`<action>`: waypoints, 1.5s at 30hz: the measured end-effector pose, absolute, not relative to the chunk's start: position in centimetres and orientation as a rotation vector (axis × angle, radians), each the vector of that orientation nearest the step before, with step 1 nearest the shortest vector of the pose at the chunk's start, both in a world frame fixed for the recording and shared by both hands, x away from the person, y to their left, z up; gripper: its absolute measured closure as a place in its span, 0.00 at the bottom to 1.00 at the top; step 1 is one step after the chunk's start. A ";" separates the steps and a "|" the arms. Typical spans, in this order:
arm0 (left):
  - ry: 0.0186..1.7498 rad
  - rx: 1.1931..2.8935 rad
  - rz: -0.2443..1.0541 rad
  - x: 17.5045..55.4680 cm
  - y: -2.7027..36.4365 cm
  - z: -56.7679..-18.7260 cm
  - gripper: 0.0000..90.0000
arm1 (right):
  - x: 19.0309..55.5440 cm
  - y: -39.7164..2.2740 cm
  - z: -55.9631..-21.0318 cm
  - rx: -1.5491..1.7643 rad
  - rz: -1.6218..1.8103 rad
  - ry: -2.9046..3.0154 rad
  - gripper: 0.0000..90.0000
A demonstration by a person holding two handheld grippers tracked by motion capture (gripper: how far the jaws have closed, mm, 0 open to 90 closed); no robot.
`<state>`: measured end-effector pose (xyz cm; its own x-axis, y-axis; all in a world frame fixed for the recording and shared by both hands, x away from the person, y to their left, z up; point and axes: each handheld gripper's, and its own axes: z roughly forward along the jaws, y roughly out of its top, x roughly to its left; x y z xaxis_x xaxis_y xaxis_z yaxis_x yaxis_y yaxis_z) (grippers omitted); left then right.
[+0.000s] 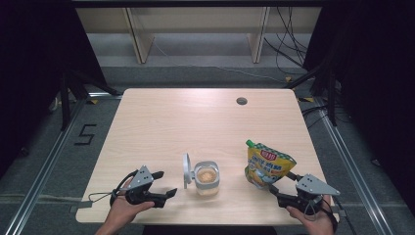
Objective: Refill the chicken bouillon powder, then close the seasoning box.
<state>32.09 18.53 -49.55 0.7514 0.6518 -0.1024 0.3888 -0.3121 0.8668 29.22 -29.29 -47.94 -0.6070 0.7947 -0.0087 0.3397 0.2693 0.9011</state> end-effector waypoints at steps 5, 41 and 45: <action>0.800 1.949 0.329 32.2 18.5 -49.5 0.23 | 28.8 -29.7 -48.3 1.038 1.262 2.086 0.29; 0.718 1.873 0.427 30.6 18.6 -48.0 0.90 | 27.1 -29.3 -48.4 1.050 1.161 2.171 0.26; 0.668 1.888 0.433 30.2 17.9 -47.4 0.98 | 27.4 -29.6 -48.4 1.013 1.144 2.159 0.26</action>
<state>30.21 17.91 -47.43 0.7794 0.6265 -0.0048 0.2511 -0.3053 0.9185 27.36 -29.60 -48.40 -0.6036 0.7935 -0.0775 0.3812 0.3727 0.8460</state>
